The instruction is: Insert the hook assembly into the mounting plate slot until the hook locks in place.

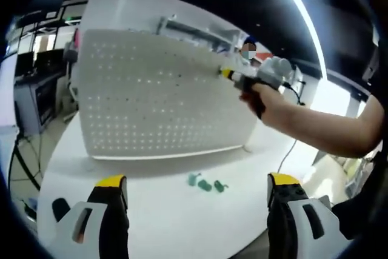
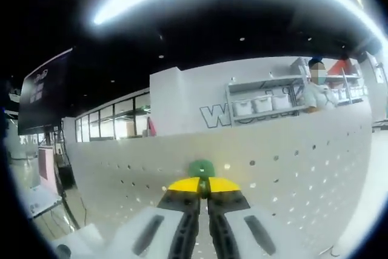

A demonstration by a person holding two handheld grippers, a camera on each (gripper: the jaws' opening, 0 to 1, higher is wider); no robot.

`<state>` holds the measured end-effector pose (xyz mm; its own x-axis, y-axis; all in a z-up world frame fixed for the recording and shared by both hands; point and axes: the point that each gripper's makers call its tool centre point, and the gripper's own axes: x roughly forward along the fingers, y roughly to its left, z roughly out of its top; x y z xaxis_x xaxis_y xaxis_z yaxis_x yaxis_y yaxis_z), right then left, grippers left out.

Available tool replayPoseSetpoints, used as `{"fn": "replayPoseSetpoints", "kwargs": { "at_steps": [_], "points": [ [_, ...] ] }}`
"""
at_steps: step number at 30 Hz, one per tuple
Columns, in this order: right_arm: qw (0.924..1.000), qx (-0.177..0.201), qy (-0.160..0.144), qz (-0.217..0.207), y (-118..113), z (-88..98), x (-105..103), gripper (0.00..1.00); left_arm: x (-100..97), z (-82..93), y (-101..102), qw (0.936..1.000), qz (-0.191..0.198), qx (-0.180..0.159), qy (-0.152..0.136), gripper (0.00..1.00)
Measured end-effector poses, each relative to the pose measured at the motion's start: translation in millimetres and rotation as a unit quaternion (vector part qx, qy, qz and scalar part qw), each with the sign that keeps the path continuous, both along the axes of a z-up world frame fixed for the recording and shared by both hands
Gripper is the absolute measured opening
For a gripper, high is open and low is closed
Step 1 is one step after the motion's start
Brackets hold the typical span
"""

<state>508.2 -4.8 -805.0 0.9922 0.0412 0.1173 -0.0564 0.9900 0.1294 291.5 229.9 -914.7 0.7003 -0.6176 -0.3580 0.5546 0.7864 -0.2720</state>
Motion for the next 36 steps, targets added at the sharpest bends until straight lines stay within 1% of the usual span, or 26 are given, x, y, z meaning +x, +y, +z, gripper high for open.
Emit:
{"fn": "replayPoseSetpoints", "kwargs": {
  "at_steps": [4, 5, 7, 8, 11, 13, 14, 15, 17, 20, 24, 26, 27, 29, 33, 35, 36],
  "points": [
    [0.9999, -0.007, -0.005, -0.008, 0.9, -0.3, -0.9, 0.00, -0.2, 0.0, -0.7, 1.0000, 0.000, -0.001, 0.001, 0.97],
    [0.9997, -0.020, -0.005, -0.010, 1.0, 0.0, -0.9, 0.00, -0.3, -0.3, -0.6, 1.0000, 0.000, -0.001, 0.001, 0.97],
    [0.9971, -0.074, 0.003, -0.017, 1.6, -1.1, -1.1, 0.00, -1.4, -1.7, -0.5, 1.0000, -0.003, 0.002, 0.004, 0.97],
    [0.9973, -0.072, 0.000, -0.017, 2.7, -0.1, -0.9, 0.00, -1.1, -2.6, 1.0, 1.0000, -0.002, 0.004, 0.005, 0.97],
    [0.9990, -0.042, 0.003, -0.017, 0.7, 0.5, -1.5, 0.01, 0.0, -1.0, 4.9, 1.0000, 0.003, 0.004, 0.003, 0.96],
    [0.9992, -0.035, 0.013, -0.018, 0.0, 0.4, -1.2, 0.01, 0.2, 1.5, 6.1, 1.0000, 0.004, 0.003, 0.000, 0.96],
    [0.9993, -0.030, 0.016, -0.016, 0.8, 0.0, -0.8, 0.03, 0.4, 2.1, 6.6, 1.0000, 0.005, 0.004, -0.001, 0.96],
    [0.9995, -0.019, 0.027, -0.003, 4.8, -3.2, -0.1, 0.05, 0.3, 2.5, 7.2, 1.0000, 0.006, 0.004, -0.002, 0.97],
    [0.9996, -0.018, 0.022, -0.003, 3.4, -2.3, -0.7, 0.06, 0.0, 2.5, 9.6, 1.0000, 0.008, 0.004, -0.001, 0.97],
    [0.9994, -0.021, 0.028, 0.000, 2.3, -2.2, -2.3, 0.08, 0.1, 3.1, 16.2, 0.9998, 0.018, -0.001, -0.003, 0.97],
    [0.9996, -0.010, 0.024, 0.005, 2.3, 4.2, -6.1, 0.13, -1.1, 4.2, 21.7, 0.9997, 0.023, 0.001, -0.005, 0.97],
    [0.9998, -0.020, 0.001, -0.008, -1.9, 16.5, -12.3, 0.13, -0.5, 7.0, 23.9, 0.9996, 0.026, -0.001, -0.007, 0.96],
    [0.9998, -0.015, -0.009, -0.006, -1.7, 24.3, -17.0, 0.13, -1.1, 11.0, 24.1, 0.9994, 0.030, -0.012, -0.008, 0.96],
    [0.9997, -0.009, -0.023, 0.002, -0.3, 35.0, -23.1, 0.15, -2.7, 14.3, 24.3, 0.9992, 0.032, -0.021, -0.011, 0.97],
    [0.9994, -0.017, -0.031, 0.006, -1.0, 44.0, -35.0, 0.16, -7.9, 9.1, 23.3, 0.9995, 0.028, -0.011, -0.005, 0.97],
    [0.9990, -0.028, -0.036, 0.002, -3.6, 45.1, -44.9, 0.16, -10.5, 7.1, 22.1, 0.9996, 0.025, -0.010, -0.003, 0.97],
    [0.9991, -0.026, -0.034, 0.002, -4.7, 43.6, -48.8, 0.16, -11.3, 7.3, 21.2, 0.9997, 0.024, -0.011, -0.002, 0.97]
  ]
}}
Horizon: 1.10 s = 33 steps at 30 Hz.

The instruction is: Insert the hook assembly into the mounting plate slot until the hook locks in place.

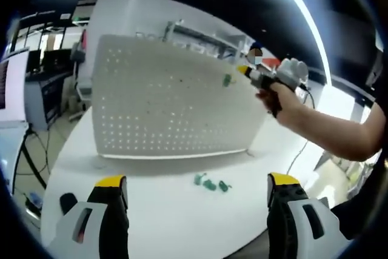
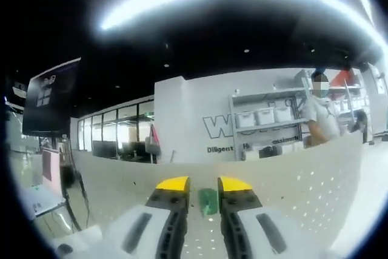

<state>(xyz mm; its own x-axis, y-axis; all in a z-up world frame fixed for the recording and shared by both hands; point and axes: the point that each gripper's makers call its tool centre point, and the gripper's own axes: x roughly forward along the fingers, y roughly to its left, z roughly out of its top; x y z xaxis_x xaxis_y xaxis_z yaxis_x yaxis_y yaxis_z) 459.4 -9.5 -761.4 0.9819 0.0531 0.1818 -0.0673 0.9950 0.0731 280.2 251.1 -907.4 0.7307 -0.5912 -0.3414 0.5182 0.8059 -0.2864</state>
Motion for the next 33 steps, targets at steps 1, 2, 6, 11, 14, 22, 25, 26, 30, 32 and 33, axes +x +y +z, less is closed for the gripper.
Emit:
{"fn": "replayPoseSetpoints", "kwargs": {
  "at_steps": [1, 2, 6, 11, 14, 22, 25, 26, 30, 32, 33],
  "points": [
    [1.0000, 0.007, 0.004, 0.003, -0.9, -3.2, -6.0, 0.16, -1.1, 0.4, -1.1, 1.0000, -0.001, -0.002, 0.001, 0.97],
    [0.9999, 0.009, 0.007, 0.006, -0.6, -5.8, -9.8, 0.16, -1.5, 1.9, -2.7, 1.0000, -0.001, -0.005, 0.000, 0.97],
    [0.9996, 0.000, 0.023, 0.016, 1.8, -20.9, -29.2, 0.17, -4.7, 4.3, -8.5, 0.9999, -0.010, -0.002, -0.003, 0.97],
    [0.9985, 0.007, 0.053, 0.010, -1.5, -47.0, -46.2, 0.17, -9.3, 7.4, -11.1, 0.9998, -0.008, -0.016, -0.005, 0.97],
    [0.9977, 0.009, 0.066, 0.013, -1.3, -58.7, -59.2, 0.17, -12.8, 5.8, -12.1, 0.9999, -0.011, -0.013, -0.003, 0.96],
    [0.9939, -0.017, 0.104, 0.034, 3.5, -91.1, -91.1, 0.17, -20.5, 2.0, -15.2, 0.9998, -0.018, -0.005, 0.001, 0.96],
    [0.9915, -0.016, 0.124, 0.036, -3.2, -107.9, -99.0, 0.17, -21.9, 1.8, -17.4, 0.9997, -0.023, -0.006, 0.000, 0.96],
    [0.9899, -0.002, 0.137, 0.036, -7.0, -115.4, -104.7, 0.17, -21.9, 2.5, -17.7, 0.9997, -0.023, -0.009, -0.002, 0.96],
    [0.9866, -0.009, 0.160, 0.029, -21.6, -134.9, -118.3, 0.18, -23.1, 0.7, -19.5, 0.9996, -0.026, -0.009, 0.001, 0.96],
    [0.9856, -0.007, 0.167, 0.027, -25.4, -141.5, -126.2, 0.18, -23.8, -1.0, -20.3, 0.9996, -0.028, -0.006, 0.002, 0.96],
    [0.9851, -0.007, 0.170, 0.027, -26.2, -143.8, -129.4, 0.18, -24.1, -1.8, -20.8, 0.9995, -0.029, -0.006, 0.003, 0.96]
  ]
}}
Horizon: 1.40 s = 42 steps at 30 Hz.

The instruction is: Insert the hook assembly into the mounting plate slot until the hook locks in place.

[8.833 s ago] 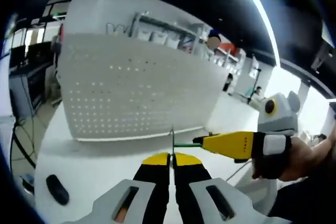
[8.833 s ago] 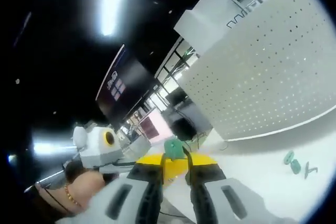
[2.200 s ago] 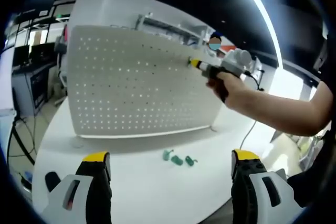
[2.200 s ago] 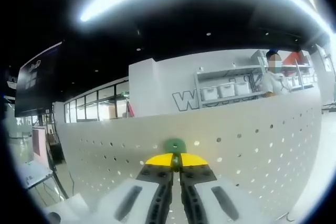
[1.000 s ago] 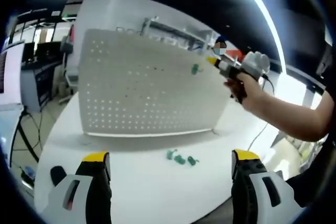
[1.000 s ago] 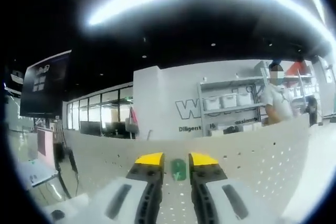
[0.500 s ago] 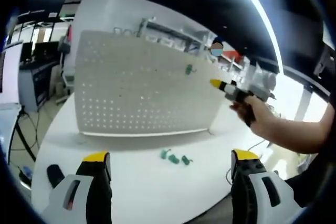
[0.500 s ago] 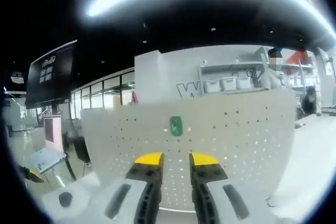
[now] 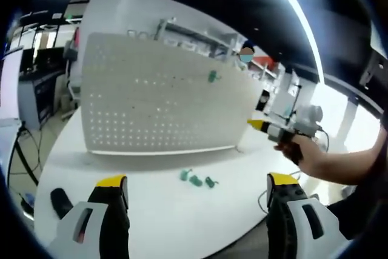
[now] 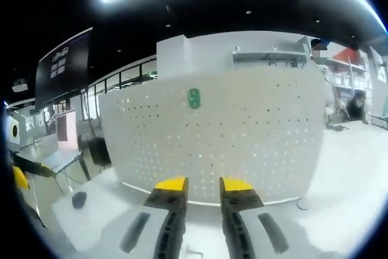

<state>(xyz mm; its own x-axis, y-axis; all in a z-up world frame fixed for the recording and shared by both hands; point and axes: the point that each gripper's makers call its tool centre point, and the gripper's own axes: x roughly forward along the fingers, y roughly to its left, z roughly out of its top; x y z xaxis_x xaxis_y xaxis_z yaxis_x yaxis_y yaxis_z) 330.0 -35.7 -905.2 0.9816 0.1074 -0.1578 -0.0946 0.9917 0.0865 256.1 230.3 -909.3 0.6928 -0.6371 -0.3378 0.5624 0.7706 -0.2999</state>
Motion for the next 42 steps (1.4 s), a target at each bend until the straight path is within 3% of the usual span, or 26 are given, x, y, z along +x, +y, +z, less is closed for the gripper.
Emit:
{"fn": "replayPoseSetpoints", "kwargs": {
  "at_steps": [7, 15, 22, 27, 31, 42],
  "points": [
    [0.9996, 0.007, 0.025, 0.004, 4.5, -20.3, -20.1, 0.19, -4.8, -5.3, -3.7, 0.9999, -0.008, 0.003, 0.005, 0.96],
    [0.9977, 0.012, 0.053, 0.040, 27.4, -40.9, -43.8, 0.20, -11.2, -8.4, -5.6, 0.9998, -0.017, 0.007, 0.009, 0.95],
    [0.9961, 0.006, 0.062, 0.063, 39.6, -45.0, -59.6, 0.20, -20.7, -19.6, -7.1, 0.9988, -0.031, 0.027, 0.026, 0.95],
    [0.9871, -0.019, 0.097, 0.125, 56.3, -58.8, -79.2, 0.21, -29.1, -27.3, -7.3, 0.9976, -0.041, 0.034, 0.045, 0.95],
    [0.9844, 0.004, 0.120, 0.128, 54.4, -67.9, -93.6, 0.22, -32.7, -31.0, -7.1, 0.9968, -0.047, 0.040, 0.052, 0.95],
    [0.9784, -0.007, 0.147, 0.145, 53.2, -84.4, -113.0, 0.22, -34.5, -45.0, -0.2, 0.9945, -0.044, 0.048, 0.083, 0.95]
  ]
}}
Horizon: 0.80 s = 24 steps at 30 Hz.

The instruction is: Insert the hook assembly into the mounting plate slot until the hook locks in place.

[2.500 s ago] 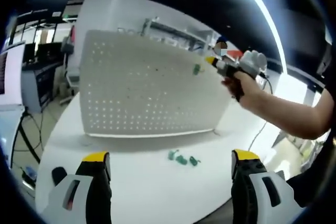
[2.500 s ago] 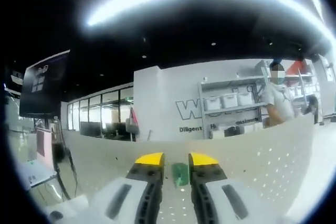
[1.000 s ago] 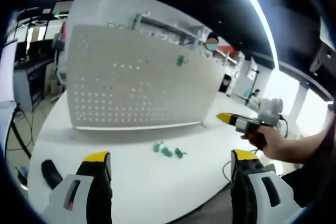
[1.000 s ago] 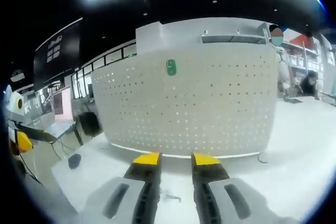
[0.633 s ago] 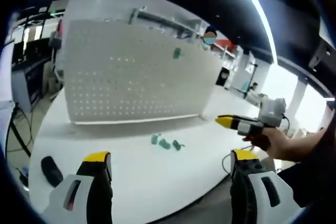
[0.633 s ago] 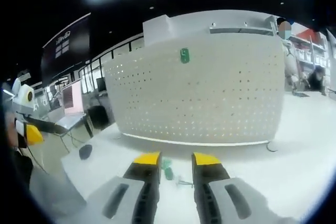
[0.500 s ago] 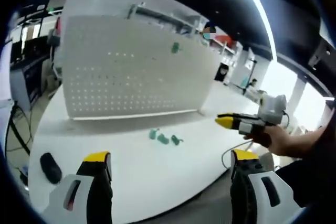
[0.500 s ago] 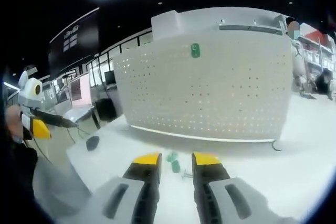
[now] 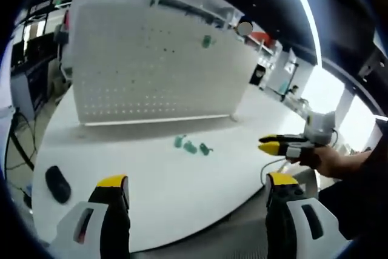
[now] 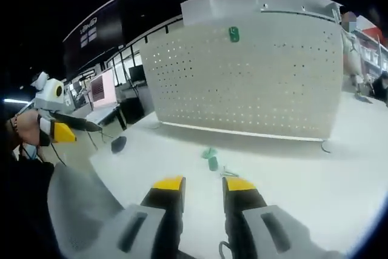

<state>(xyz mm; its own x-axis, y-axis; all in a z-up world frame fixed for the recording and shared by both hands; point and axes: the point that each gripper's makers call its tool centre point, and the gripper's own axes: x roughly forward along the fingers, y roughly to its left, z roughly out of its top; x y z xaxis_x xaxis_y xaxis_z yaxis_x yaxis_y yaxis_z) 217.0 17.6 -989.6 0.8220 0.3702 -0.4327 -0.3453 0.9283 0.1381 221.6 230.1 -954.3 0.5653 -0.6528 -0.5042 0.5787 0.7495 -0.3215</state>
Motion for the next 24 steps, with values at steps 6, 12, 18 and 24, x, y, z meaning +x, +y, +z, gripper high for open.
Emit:
{"fn": "replayPoseSetpoints", "kwargs": {
  "at_steps": [6, 12, 18, 24],
  "points": [
    [1.0000, 0.003, 0.006, -0.001, -4.3, -1.5, -2.0, 0.22, -3.8, -4.5, -1.8, 0.9997, -0.015, 0.012, 0.012, 0.95],
    [0.9994, 0.026, 0.022, -0.007, -3.5, -3.6, -1.2, 0.22, -2.4, -11.3, 1.1, 0.9995, -0.011, 0.019, 0.021, 0.96],
    [0.9984, 0.027, 0.048, 0.013, 5.6, -15.3, 3.5, 0.22, -2.9, -18.6, 0.8, 0.9991, -0.010, 0.023, 0.035, 0.95],
    [0.9961, 0.028, 0.075, 0.037, 21.6, -33.7, 11.8, 0.22, 0.4, -22.9, -2.8, 0.9988, -0.010, 0.028, 0.040, 0.96]
  ]
}}
